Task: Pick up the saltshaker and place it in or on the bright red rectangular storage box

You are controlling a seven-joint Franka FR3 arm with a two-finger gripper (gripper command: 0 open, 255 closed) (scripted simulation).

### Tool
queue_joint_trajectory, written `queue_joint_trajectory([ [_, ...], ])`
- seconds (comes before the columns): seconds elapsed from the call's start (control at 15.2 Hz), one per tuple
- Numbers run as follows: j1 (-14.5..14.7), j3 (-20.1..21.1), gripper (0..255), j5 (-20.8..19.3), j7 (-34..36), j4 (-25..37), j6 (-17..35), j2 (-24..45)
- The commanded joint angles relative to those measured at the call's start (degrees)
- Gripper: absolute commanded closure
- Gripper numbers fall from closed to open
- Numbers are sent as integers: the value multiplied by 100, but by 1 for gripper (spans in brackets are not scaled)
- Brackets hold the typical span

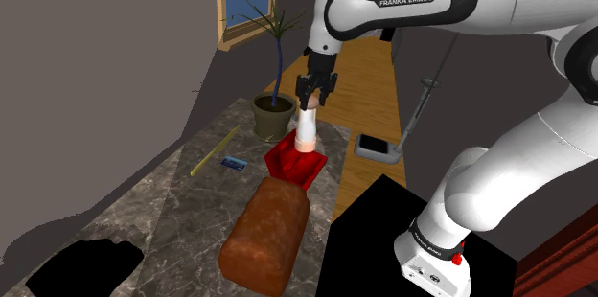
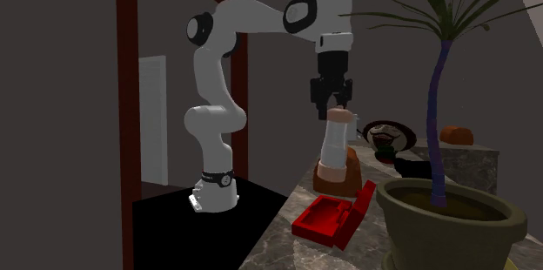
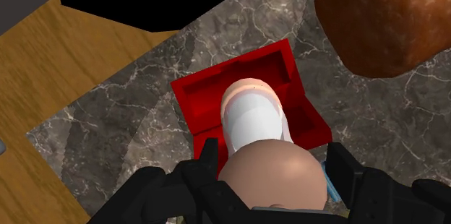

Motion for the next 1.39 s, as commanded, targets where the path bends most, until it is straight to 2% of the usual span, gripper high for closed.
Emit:
queue_joint_trajectory([
  [0.0,-4,-5,255,2,-24,-160,176,13],
  [0.07,-3,-2,255,6,-32,-261,295,31],
  [0.59,-3,-2,255,6,-32,-261,295,31],
  [0.66,-3,-2,0,6,-32,-261,295,31],
  [0.99,-3,-2,0,6,-32,-261,295,31],
  [1.25,-26,-43,0,-25,-21,432,-437,-6],
  [1.32,-26,-43,0,-25,-21,432,-437,-6],
])
